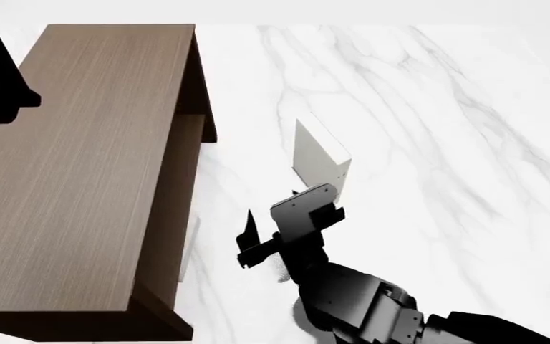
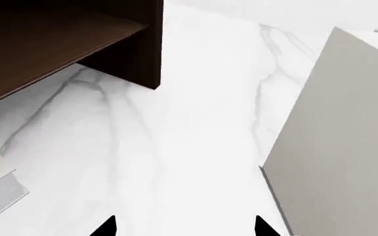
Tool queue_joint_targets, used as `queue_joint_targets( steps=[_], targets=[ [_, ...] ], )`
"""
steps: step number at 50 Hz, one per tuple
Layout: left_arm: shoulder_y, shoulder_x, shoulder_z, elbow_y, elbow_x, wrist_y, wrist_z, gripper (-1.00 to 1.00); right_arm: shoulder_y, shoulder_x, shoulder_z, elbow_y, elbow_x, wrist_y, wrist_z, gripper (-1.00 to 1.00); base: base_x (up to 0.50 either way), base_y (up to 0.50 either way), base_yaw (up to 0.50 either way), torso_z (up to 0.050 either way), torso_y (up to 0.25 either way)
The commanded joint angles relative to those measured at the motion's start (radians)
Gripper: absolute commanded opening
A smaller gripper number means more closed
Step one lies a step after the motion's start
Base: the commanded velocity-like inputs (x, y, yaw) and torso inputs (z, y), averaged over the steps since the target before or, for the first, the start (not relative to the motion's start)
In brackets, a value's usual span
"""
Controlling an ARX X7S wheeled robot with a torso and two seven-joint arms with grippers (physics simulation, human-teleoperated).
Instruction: Pick up the book on the right and place it under the cabinet shelf.
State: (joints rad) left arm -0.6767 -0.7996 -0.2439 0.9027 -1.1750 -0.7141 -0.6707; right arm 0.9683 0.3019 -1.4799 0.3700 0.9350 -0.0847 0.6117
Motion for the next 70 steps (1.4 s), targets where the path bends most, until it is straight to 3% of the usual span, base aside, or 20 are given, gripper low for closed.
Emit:
queue_joint_targets(
  steps=[1, 47, 70],
  targets=[
    [-0.007, -0.001, 0.016, 0.001, -0.003, -0.006, -0.011, 1.0, 0.041, 0.139, 0.01, -0.26, 0.011, 0.041, 0.107, 1.0, 0.0, 0.0, 0.0, 0.0, 0.0],
    [-0.032, -0.002, 0.075, -0.012, 0.0, -0.026, -0.04, 1.0, 0.137, 0.304, 0.046, -0.647, 0.014, 0.103, 0.233, 1.0, 0.0, 0.0, 0.0, 0.0, 0.144],
    [0.108, 0.055, 0.126, -0.035, 0.145, 0.035, 0.047, 1.0, 0.335, 0.496, 0.151, -0.925, 0.106, 0.219, 0.369, 1.0, 0.0, 0.0, 0.0, 0.0, 0.17]
  ],
)
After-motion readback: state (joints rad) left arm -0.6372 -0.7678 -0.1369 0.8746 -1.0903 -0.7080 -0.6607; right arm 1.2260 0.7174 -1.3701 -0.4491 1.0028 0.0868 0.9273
